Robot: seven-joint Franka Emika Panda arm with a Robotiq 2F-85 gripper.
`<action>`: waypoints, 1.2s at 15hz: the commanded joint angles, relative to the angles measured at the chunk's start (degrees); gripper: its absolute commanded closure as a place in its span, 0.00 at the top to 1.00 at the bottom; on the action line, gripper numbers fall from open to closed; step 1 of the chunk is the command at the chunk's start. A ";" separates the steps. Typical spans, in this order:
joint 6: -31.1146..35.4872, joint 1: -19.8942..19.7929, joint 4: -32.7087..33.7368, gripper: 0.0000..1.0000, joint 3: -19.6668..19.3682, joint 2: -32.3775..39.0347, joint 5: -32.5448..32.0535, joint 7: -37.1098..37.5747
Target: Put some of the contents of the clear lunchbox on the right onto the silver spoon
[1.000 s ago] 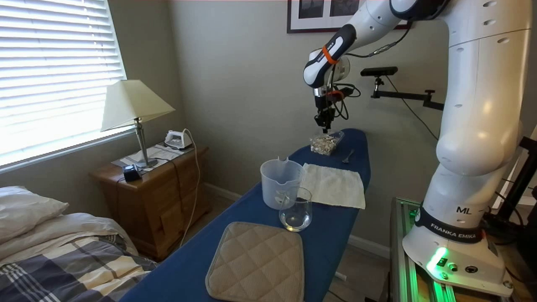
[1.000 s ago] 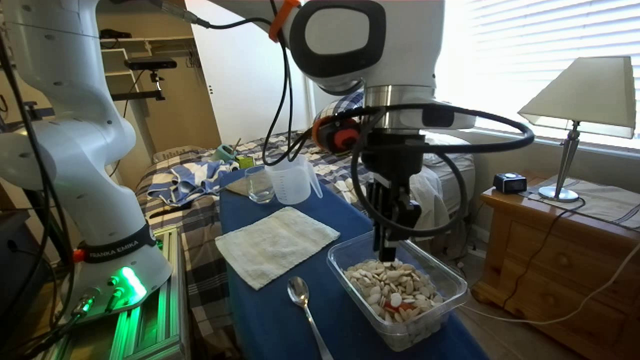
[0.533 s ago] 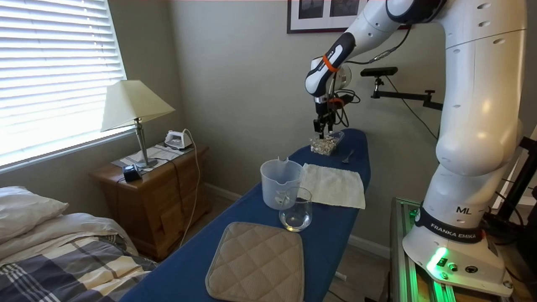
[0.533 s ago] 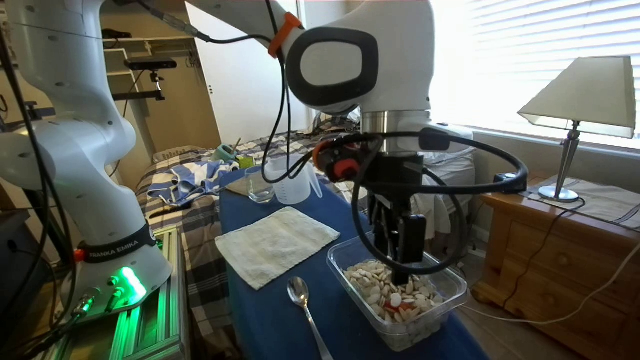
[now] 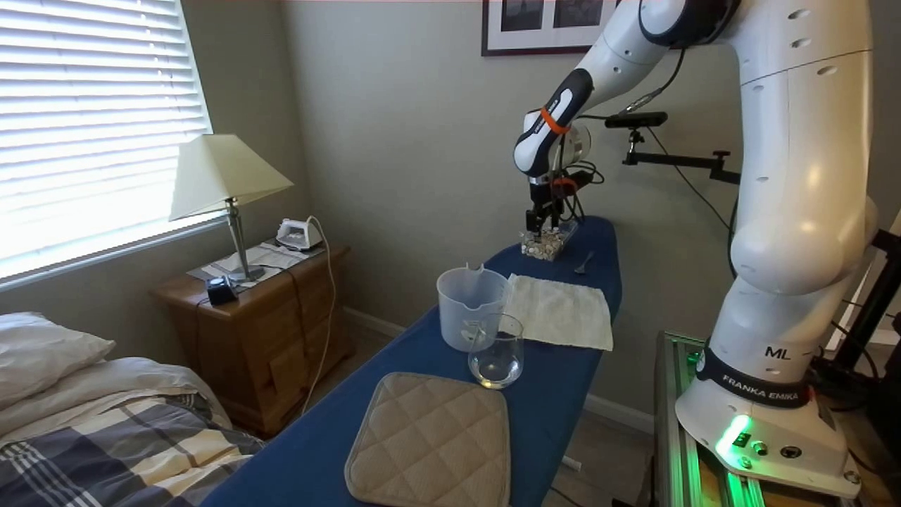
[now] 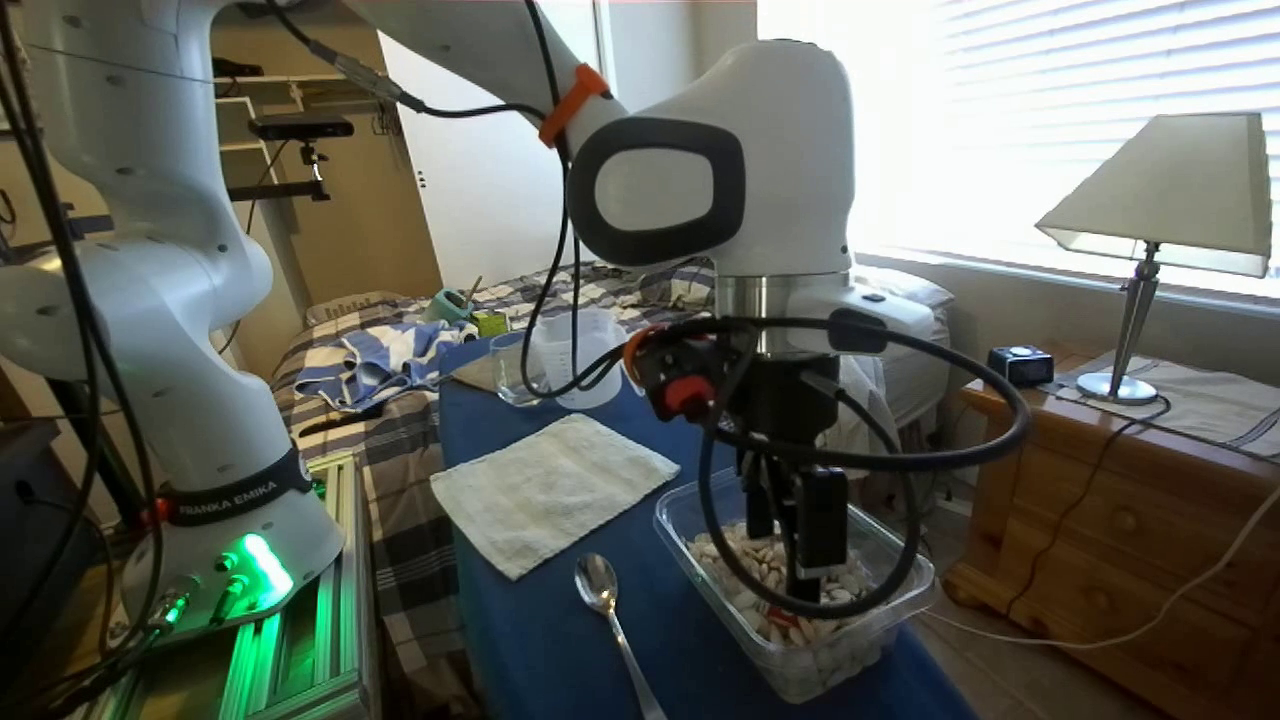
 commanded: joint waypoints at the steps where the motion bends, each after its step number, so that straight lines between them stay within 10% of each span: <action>1: 1.93 -0.94 -0.49 0.60 0.56 0.49 1.77 -1.76; 9: 1.36 -0.34 -0.58 0.06 0.83 -0.92 1.65 -1.14; 18: -0.97 1.47 -0.90 0.07 0.38 -4.58 0.17 1.45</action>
